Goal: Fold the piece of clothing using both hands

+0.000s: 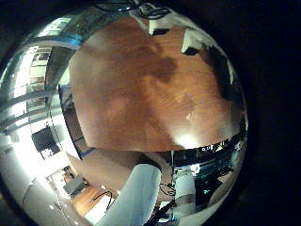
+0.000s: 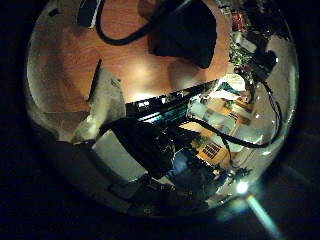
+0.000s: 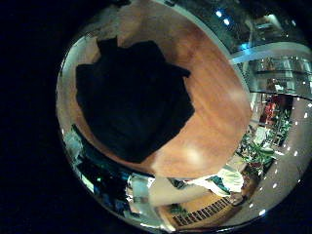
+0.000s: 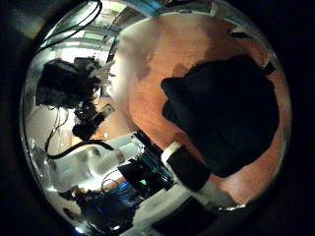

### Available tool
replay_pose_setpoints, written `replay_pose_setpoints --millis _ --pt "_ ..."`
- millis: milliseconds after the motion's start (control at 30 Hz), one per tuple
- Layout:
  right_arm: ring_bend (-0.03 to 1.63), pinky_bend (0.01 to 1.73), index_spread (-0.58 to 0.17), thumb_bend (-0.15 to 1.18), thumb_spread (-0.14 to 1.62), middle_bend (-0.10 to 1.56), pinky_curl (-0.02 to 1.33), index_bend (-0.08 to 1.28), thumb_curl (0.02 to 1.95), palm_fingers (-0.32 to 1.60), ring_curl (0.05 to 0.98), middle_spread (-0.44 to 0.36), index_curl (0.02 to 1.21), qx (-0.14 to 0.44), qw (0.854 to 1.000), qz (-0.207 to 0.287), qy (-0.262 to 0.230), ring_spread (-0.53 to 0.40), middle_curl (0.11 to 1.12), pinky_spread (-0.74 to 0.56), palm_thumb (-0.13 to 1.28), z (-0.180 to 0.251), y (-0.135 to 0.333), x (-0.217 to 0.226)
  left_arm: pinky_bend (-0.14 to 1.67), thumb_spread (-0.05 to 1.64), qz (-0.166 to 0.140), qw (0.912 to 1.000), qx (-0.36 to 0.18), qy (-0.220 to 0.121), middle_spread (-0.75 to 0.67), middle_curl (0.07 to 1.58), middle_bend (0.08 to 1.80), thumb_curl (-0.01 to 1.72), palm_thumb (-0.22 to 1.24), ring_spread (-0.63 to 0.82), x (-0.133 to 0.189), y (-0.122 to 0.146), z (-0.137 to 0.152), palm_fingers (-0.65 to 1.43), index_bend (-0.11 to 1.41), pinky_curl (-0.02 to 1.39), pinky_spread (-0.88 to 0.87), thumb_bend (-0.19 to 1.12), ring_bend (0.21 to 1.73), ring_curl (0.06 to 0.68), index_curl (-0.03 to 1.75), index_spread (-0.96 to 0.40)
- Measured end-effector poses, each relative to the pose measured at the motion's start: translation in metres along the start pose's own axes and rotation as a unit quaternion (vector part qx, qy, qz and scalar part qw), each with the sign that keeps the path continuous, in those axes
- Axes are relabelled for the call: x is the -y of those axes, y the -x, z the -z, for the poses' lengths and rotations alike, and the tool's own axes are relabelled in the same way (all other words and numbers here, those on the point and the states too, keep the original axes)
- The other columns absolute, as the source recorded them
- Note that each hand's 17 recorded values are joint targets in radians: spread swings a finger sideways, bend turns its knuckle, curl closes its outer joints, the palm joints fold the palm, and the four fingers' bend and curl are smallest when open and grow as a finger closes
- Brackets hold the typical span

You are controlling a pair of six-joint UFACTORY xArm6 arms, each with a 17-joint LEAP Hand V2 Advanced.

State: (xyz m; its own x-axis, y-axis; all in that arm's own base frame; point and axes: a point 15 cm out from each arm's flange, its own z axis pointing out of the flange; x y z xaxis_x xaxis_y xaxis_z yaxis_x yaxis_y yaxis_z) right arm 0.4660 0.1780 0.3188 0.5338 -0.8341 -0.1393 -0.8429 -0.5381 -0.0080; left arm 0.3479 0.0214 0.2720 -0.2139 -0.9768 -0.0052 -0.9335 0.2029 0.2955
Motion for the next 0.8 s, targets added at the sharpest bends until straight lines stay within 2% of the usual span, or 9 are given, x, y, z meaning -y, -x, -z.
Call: replay_pose_setpoints --millis 233,333,500,600,667,800 --pt "0.93 0.96 -0.465 -0.02 1.28 0.39 0.47 0.20 0.39 0.06 0.390 -0.168 0.43 -0.001 0.999 -0.049 -0.005 -0.094 0.44 0.11 0.43 0.034 -0.050 -0.060 0.20 1.40 0.002 0.9998 0.010 -0.016 0.07 0.37 0.18 0.54 0.53 0.17 -0.012 -0.026 0.022 0.37 0.38 0.34 0.33 0.00 0.57 0.176 0.73 -0.25" --pt "0.90 0.89 -0.465 -0.02 1.29 0.39 0.43 0.20 0.37 0.09 0.371 -0.182 0.42 -0.005 0.997 -0.068 0.022 -0.087 0.43 0.17 0.43 0.032 -0.069 -0.086 0.20 1.38 0.003 0.9999 0.010 -0.005 0.07 0.37 0.19 0.52 0.46 0.17 -0.023 -0.043 0.029 0.37 0.37 0.34 0.33 -0.03 0.57 0.176 0.73 -0.25" --pt "0.83 0.78 -0.444 -0.02 1.29 0.37 0.38 0.18 0.34 0.08 0.339 -0.138 0.40 -0.019 0.993 -0.095 0.075 -0.062 0.41 0.23 0.39 0.035 -0.099 -0.129 0.20 1.33 0.010 0.9998 0.007 0.015 0.07 0.38 0.19 0.43 0.26 0.17 -0.041 -0.067 0.042 0.37 0.34 0.34 0.32 -0.05 0.58 0.178 0.72 -0.24" --pt "0.80 0.73 -0.434 -0.02 1.30 0.35 0.35 0.18 0.32 0.10 0.320 -0.129 0.39 -0.029 0.992 -0.094 0.075 -0.056 0.40 0.26 0.38 0.047 -0.104 -0.144 0.21 1.30 0.019 0.9992 0.015 0.031 0.07 0.37 0.18 0.38 0.17 0.18 -0.054 -0.067 0.042 0.35 0.31 0.34 0.32 -0.04 0.59 0.181 0.71 -0.23" --pt "0.79 0.72 -0.430 -0.02 1.31 0.34 0.34 0.18 0.31 0.11 0.311 -0.151 0.38 -0.031 0.993 -0.091 0.065 -0.050 0.39 0.27 0.38 0.057 -0.100 -0.150 0.21 1.27 0.022 0.9988 0.022 0.039 0.08 0.37 0.19 0.36 0.12 0.18 -0.065 -0.065 0.042 0.34 0.29 0.34 0.32 -0.04 0.58 0.181 0.70 -0.22" --pt "0.76 0.69 -0.419 -0.01 1.31 0.32 0.32 0.18 0.29 0.15 0.295 -0.166 0.37 -0.025 0.992 -0.102 0.077 -0.039 0.38 0.27 0.38 0.048 -0.097 -0.174 0.21 1.23 0.022 0.9982 0.034 0.043 0.08 0.37 0.19 0.32 0.07 0.19 -0.079 -0.059 0.035 0.34 0.27 0.34 0.33 -0.03 0.58 0.180 0.68 -0.21"
